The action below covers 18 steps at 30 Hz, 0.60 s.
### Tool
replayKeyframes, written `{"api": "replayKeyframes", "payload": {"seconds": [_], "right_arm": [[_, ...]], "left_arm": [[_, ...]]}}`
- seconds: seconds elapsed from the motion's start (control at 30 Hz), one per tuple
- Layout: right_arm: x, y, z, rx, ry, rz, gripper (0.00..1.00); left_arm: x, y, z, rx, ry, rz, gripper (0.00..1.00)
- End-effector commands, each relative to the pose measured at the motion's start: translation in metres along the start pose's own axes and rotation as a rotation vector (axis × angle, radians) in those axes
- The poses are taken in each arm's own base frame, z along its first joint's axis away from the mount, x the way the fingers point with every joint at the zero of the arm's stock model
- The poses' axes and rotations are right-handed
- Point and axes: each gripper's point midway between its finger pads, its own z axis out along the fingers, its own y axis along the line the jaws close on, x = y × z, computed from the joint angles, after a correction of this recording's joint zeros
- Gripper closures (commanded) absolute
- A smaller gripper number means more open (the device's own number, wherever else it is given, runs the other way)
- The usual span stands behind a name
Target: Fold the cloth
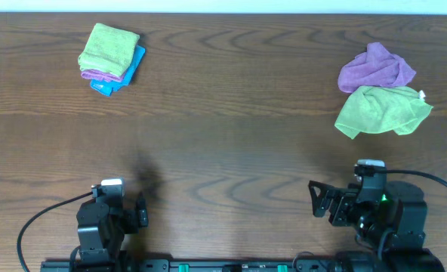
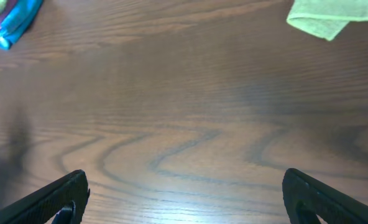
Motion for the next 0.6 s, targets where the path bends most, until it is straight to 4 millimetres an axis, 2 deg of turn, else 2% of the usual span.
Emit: {"api": "replayKeyframes", "payload": {"seconds": [0.0,0.17,0.4,0.57], "right_arm": [[-0.008,-0.008,-0.004,0.047,-0.058,-0.062,0.01],[-0.017,-0.012,-0.002,0.071,-0.166,-0.290,0.01],[0.006,-0.029,0.023,0.107,-0.187,-0.443,0.01],[0.024,-0.037,0.036,0.108,-0.187,-0.450,0.01]], "left_arm": [[0.011,0.004,0.005,-0.024,0.031,-0.019,0.05],[0.011,0.004,0.005,-0.024,0.031,-0.019,0.05],[0.011,0.004,0.005,-0.024,0.031,-0.019,0.05],[0.011,0.004,0.005,-0.024,0.031,-0.019,0.05]]}}
